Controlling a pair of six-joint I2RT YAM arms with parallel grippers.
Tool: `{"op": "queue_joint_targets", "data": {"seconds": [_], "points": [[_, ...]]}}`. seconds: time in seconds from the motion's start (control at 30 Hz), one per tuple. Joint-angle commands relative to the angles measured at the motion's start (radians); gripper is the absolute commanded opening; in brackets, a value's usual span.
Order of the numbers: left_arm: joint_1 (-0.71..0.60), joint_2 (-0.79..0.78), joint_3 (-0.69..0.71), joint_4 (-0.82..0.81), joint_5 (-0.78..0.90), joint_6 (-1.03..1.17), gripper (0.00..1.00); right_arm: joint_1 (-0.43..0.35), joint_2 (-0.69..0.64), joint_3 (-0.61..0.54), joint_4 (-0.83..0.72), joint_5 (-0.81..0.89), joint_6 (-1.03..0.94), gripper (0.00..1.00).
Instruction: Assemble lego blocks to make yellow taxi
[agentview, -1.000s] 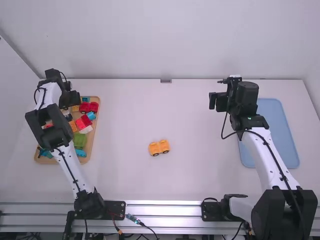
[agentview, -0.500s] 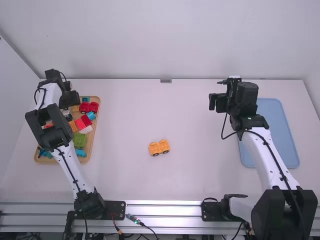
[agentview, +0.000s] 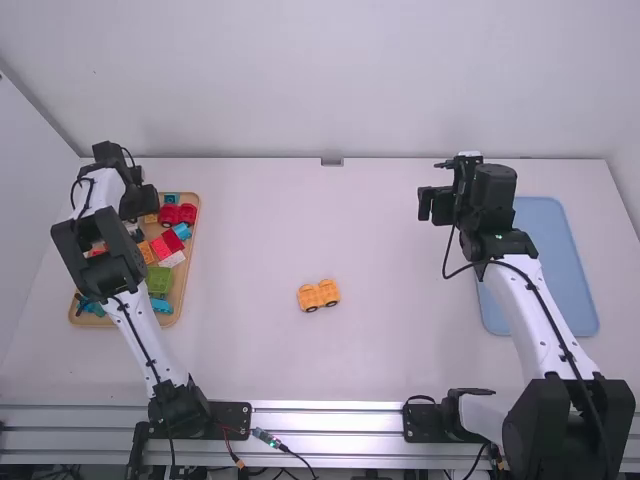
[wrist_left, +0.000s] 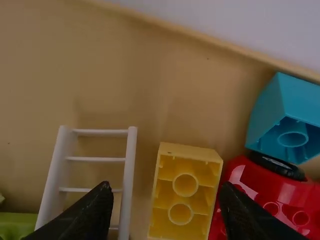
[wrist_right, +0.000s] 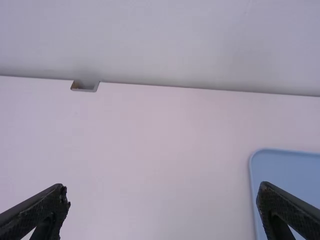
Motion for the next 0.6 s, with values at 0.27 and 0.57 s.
{"op": "queue_joint_targets", "data": {"seconds": [0.27,0.57], "points": [[0.004,0.01,-0.082,0.046,-0.004,0.012,0.56,0.002,0.007,0.032,0.0,-0.002,0.0,0.99],[0.001,0.009,-0.059,0.041,0.008,-0.002,0.57,0.002,0.007,0.032,0.003,-0.002,0.0,0.99]]}}
